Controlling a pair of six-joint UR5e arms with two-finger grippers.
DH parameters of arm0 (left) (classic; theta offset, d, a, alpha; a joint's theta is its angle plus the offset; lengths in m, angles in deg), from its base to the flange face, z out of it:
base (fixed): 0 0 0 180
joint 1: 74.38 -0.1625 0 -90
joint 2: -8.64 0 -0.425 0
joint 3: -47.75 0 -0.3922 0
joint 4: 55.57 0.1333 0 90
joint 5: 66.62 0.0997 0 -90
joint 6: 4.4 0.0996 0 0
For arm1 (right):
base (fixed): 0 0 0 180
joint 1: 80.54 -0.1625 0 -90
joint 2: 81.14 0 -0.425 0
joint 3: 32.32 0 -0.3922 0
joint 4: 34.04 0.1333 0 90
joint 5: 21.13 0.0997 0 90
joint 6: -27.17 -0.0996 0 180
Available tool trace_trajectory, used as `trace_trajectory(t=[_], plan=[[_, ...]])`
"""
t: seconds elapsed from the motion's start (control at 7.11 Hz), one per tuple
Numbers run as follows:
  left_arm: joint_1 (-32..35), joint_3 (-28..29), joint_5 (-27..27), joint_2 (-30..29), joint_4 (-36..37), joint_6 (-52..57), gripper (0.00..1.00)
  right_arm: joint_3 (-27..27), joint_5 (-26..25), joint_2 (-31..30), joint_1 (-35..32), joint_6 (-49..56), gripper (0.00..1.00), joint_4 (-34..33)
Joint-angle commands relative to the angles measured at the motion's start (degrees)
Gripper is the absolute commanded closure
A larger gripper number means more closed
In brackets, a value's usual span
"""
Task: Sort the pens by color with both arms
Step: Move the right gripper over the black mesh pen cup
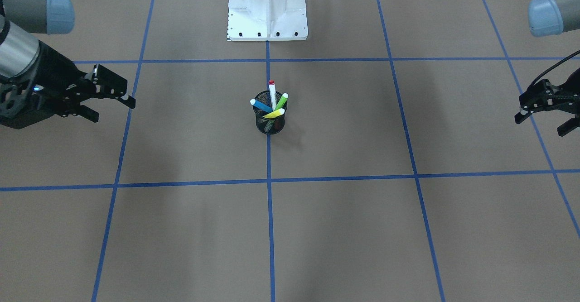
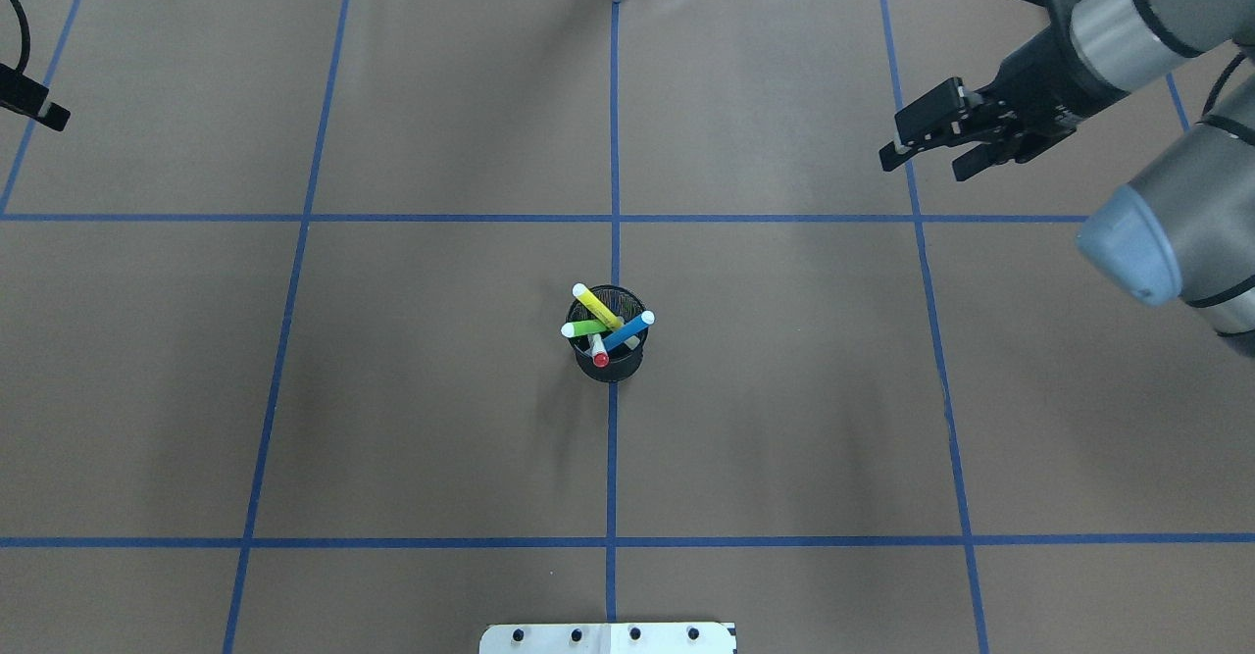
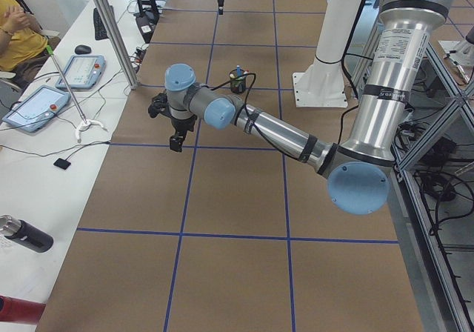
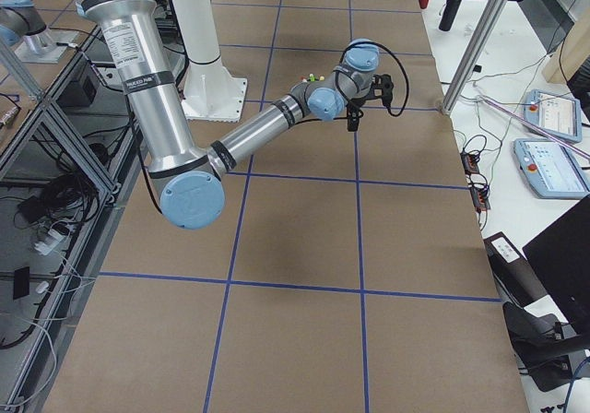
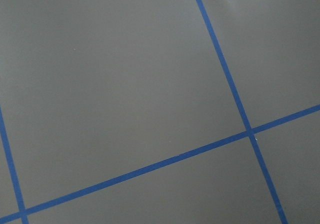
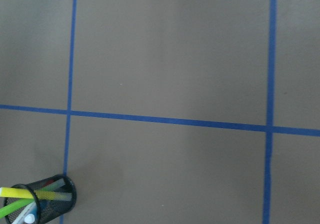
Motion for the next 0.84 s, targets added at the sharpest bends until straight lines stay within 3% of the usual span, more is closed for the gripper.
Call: trace_trajectory(t=[0.0,0.56,0.7], plan=[[-1.16,-0.07,0.0,-0.74,0.0,-1.17,0.0,-0.44,-7.37,1.29,8.18,-4.24,0.01,5.84],[-2.65,0.02,0.18,-1.62,0.0,-3.45,0.0,-7.63,-14.62,6.12,16.99,-15.32,0.03,21.48],[-2.83,0.02,0.18,-1.71,0.0,-3.45,0.0,-7.91,-18.63,6.3,20.06,-17.0,0.05,22.91]])
